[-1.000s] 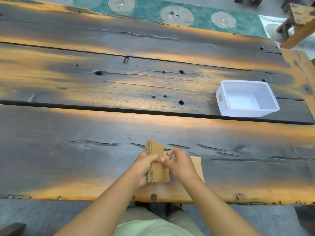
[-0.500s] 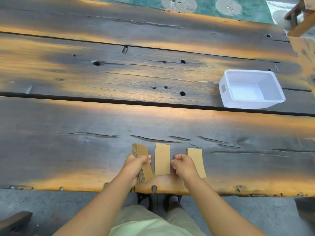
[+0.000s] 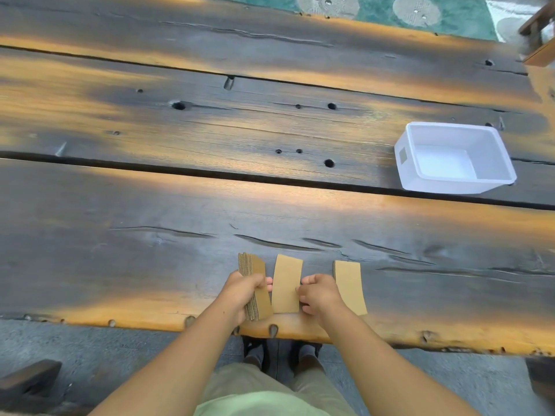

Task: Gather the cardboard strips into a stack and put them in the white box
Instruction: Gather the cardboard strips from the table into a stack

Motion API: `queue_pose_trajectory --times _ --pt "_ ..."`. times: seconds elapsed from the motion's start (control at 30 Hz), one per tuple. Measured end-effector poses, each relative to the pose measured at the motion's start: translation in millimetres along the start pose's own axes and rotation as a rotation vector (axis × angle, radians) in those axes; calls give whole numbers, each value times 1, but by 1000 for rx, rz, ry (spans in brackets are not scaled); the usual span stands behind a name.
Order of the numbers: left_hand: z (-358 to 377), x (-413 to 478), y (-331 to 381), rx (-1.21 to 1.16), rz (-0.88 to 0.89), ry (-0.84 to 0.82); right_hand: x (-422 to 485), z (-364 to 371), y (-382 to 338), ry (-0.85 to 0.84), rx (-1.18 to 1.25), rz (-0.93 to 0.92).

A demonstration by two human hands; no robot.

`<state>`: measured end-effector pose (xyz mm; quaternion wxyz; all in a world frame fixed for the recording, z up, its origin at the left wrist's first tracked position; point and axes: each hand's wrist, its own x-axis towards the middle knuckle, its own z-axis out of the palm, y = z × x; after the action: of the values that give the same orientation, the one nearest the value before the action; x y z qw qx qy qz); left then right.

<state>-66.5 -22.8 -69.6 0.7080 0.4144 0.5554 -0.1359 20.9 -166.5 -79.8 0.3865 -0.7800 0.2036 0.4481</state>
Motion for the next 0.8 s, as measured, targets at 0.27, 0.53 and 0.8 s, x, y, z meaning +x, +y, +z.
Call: queue_pose_trajectory --times 0.27,0.53,0.8 --pt "3 -10 -2 -54 -13 -11 -8 3 3 97 -125 -175" --pt "6 -10 24 -168 78 -103 -28 -42 -24 9 93 -316" --pt "31 -31 35 -156 117 -356 -71 -60 -46 -242 274 -295"
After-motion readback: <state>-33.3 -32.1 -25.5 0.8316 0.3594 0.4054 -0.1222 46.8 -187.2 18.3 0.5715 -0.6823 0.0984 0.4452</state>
